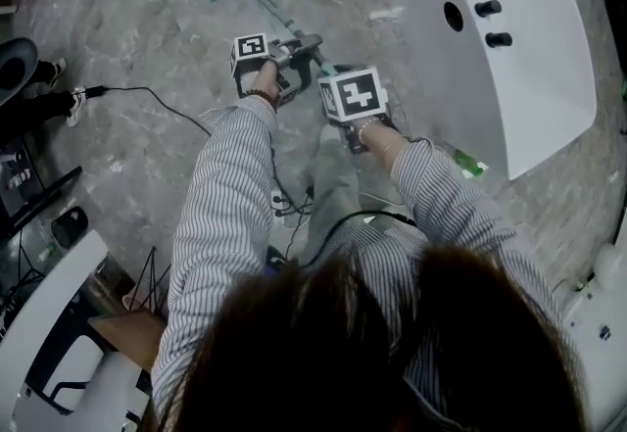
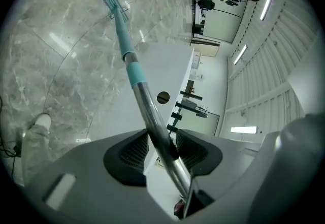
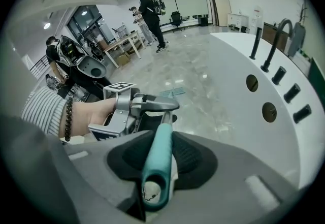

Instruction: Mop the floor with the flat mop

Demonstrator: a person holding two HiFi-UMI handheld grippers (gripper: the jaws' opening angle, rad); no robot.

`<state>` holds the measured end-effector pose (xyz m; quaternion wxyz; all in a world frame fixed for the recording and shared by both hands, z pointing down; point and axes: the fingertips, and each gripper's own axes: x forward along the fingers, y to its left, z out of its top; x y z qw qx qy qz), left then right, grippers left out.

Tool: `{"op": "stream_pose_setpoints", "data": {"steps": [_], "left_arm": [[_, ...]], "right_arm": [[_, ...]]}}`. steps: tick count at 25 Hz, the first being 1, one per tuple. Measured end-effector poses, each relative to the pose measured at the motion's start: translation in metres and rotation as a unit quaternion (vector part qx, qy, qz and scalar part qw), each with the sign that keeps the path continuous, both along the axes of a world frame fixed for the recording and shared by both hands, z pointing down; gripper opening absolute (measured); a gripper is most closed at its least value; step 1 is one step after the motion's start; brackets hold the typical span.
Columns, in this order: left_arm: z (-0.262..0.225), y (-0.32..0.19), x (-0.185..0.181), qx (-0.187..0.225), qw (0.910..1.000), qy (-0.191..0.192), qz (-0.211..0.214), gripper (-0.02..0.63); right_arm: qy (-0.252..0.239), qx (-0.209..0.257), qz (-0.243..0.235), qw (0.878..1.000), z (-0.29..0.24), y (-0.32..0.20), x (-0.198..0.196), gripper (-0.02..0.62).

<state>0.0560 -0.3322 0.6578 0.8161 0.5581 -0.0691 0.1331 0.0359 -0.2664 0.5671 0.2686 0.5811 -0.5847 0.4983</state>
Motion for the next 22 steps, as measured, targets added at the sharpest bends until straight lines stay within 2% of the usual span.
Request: {"op": "stream_pose_setpoints", "data": {"steps": [6, 14, 19, 22], "left_arm": [[0.008, 0.005, 0.001, -0.006, 1.0, -0.005, 0.003, 0.172], [0.006, 0.009, 0.007, -0.007, 0.9998, -0.005, -0.02, 0.169], [0.003, 0.034, 0.013, 0.003, 0.9997, -0.003, 0.024, 0.175], [0.003, 0.061, 0.014, 0.003, 0.9993, -0.005, 0.036, 0.175]], "right_arm": [[-0.003, -0.019, 0.005, 1.0, 0.009, 0.005, 0.002, 0.114], [-0.007, -0.005, 0.001, 1.0, 0.008, 0.01, 0.008, 0.113], [0.005, -0.008, -0.009, 1.0, 0.006, 0.034, 0.013, 0.112], [0.008, -0.009, -0.005, 1.0, 0.004, 0.061, 0.014, 0.112]]}}
